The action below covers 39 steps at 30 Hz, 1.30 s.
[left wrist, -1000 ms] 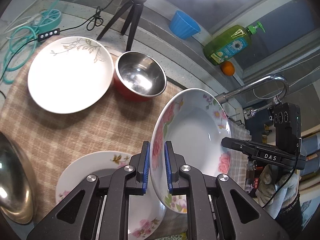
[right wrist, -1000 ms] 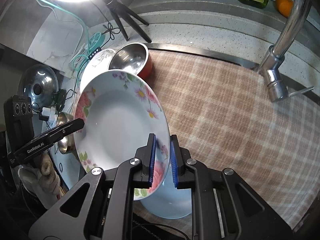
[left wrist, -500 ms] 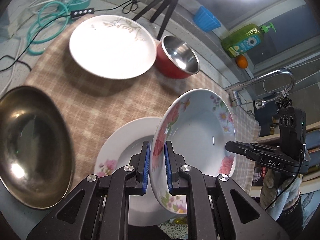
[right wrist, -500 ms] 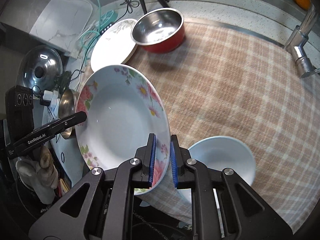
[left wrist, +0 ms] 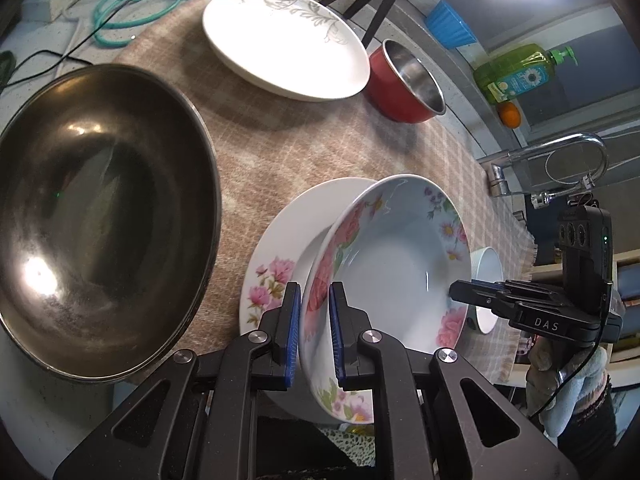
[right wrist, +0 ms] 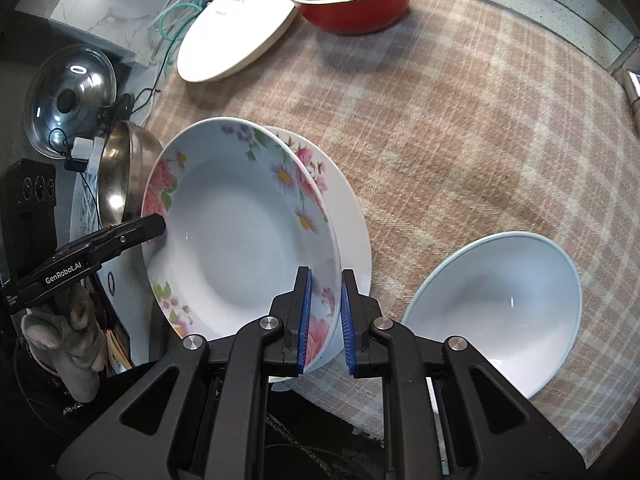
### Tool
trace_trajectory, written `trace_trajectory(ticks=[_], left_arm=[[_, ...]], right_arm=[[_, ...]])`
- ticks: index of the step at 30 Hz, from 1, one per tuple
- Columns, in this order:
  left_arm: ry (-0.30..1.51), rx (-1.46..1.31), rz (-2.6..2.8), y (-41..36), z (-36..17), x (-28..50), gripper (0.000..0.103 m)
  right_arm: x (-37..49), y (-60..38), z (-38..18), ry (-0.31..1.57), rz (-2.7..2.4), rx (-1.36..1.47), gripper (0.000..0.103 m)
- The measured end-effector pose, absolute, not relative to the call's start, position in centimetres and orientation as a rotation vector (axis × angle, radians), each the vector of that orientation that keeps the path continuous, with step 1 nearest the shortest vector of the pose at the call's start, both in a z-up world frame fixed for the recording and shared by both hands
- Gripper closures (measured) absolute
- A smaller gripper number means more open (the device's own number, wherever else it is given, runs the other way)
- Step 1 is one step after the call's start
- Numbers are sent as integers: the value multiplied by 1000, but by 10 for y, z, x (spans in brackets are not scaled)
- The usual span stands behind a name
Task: Organize plates and bowls
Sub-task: 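Lower the rose-patterned plate onto the small-flowered plate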
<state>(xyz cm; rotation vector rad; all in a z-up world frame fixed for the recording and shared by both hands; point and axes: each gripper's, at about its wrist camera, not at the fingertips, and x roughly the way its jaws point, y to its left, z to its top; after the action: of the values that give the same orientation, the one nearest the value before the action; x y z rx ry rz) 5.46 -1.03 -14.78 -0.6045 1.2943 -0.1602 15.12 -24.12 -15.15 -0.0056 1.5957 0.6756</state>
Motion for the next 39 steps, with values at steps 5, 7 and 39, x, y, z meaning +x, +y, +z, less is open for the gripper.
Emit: trace_trajectory(ticks=[5, 7, 39], left_arm=[[1313, -606, -149, -8, -157, 51, 91], [1319, -602, -146, -8, -160, 50, 91], [1349, -484, -128, -22, -161, 59, 90]], right_arm=[[150, -233, -157, 1603, 674, -25, 89], [149, -229, -160, 1605, 671, -37, 89], [147, -205, -168, 1613, 665, -180, 78]])
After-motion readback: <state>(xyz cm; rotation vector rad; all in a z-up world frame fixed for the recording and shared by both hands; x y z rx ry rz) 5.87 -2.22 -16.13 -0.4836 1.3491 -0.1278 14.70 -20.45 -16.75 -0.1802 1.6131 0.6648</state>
